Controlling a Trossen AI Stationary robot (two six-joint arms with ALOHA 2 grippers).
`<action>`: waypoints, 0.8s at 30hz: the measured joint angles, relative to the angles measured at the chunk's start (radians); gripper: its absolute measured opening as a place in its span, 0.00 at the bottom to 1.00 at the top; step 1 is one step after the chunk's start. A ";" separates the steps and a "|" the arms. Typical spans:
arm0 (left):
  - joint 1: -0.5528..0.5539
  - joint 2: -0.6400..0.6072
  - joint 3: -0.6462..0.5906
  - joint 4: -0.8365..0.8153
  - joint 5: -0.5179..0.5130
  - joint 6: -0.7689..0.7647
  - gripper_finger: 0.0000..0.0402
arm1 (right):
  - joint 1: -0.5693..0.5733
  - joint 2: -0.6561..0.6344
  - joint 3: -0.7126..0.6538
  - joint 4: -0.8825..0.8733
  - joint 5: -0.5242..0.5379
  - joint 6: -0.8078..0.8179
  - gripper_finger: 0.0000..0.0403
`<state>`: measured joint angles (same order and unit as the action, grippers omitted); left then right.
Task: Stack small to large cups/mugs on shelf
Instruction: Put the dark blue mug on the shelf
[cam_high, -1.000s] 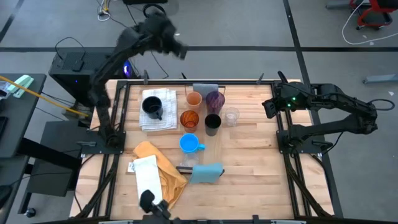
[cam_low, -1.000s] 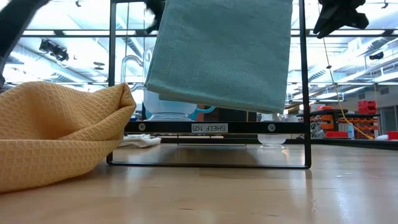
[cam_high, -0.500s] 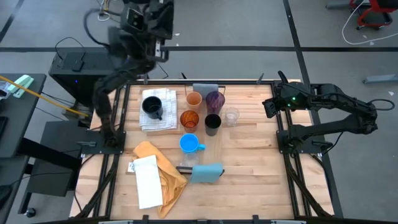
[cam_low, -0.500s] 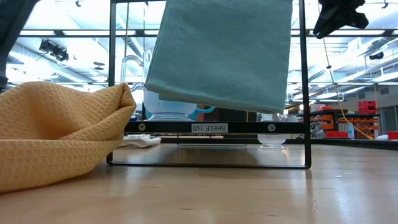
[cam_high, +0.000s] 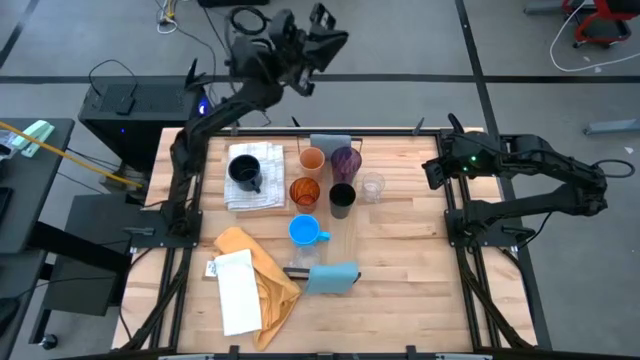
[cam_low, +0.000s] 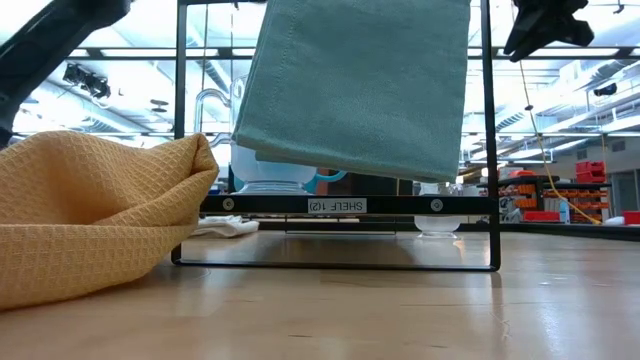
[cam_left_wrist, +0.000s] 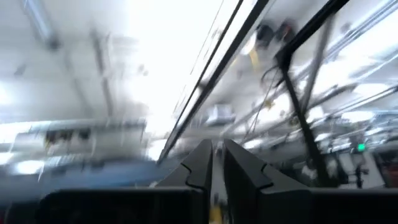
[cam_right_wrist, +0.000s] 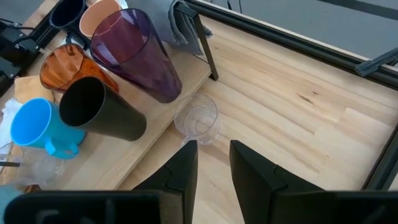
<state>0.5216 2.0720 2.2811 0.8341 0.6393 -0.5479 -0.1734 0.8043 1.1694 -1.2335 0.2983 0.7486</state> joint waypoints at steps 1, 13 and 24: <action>0.013 0.000 -0.023 0.002 0.006 -0.008 0.11 | 0.000 -0.002 0.000 0.000 0.000 0.000 0.25; 0.041 -0.123 -0.561 0.645 -0.239 -0.069 0.04 | 0.000 -0.012 0.000 -0.013 0.000 0.017 0.25; 0.162 -0.573 -1.245 0.375 -0.229 0.031 0.05 | 0.000 -0.013 0.000 -0.016 0.000 0.038 0.25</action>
<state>0.6838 1.4989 1.0366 1.2095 0.4108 -0.5166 -0.1735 0.7918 1.1694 -1.2491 0.2981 0.7864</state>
